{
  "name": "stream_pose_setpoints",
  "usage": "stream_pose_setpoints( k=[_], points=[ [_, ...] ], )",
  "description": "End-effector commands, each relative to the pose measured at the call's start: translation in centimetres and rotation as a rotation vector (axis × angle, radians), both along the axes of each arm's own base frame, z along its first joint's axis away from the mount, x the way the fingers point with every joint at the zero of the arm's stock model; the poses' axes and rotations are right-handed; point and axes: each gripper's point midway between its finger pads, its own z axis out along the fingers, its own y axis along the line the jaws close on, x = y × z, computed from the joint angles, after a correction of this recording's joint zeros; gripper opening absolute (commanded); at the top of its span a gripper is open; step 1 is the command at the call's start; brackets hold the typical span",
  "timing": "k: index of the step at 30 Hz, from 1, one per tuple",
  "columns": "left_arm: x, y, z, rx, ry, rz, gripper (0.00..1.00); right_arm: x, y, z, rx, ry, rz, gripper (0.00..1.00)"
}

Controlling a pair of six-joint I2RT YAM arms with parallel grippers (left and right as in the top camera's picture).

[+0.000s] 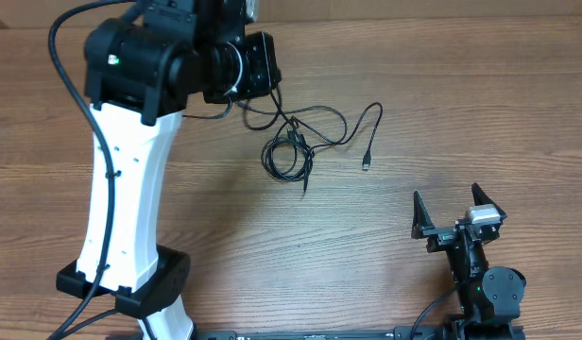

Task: Untangle cables
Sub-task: 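Lift the grasped cable strand upward with the left gripper, unspooling the coil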

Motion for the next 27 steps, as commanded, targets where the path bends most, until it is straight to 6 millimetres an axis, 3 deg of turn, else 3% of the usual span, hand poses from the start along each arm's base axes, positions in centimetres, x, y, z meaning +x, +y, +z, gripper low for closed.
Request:
stream_pose_setpoints(
  k=[1, 5, 9, 14, 19, 21, 27],
  points=[
    [-1.7, -1.1, 3.0, -0.163, -0.003, -0.078, 0.04, 0.0, -0.2, -0.2, -0.001, -0.002, -0.009, 1.00],
    [-0.6, 1.4, 1.2, -0.019, -0.009, 0.039, 0.04, 0.0, -0.2, -0.2, -0.001, -0.002, -0.009, 1.00],
    [-1.0, 3.4, -1.0, 0.146, 0.025, 0.110, 0.04, 0.0, -0.2, -0.2, -0.001, -0.002, -0.009, 1.00],
    [-1.9, 1.2, -0.7, 0.103, 0.023, 0.022, 0.04, 0.0, -0.2, -0.2, -0.001, -0.002, -0.009, 1.00],
    [-3.2, -2.2, 2.5, -0.183, 0.052, -0.143, 0.04, 0.0, -0.2, -0.2, -0.001, -0.002, -0.009, 1.00],
    [-3.2, -2.1, 3.2, -0.250, 0.084, -0.139, 0.04, 0.0, -0.2, -0.2, -0.001, -0.002, -0.009, 1.00],
    [-4.2, -1.0, 2.0, -0.276, 0.263, -0.014, 0.04, 0.0, -0.2, -0.2, -0.001, -0.002, -0.009, 1.00]
  ],
)
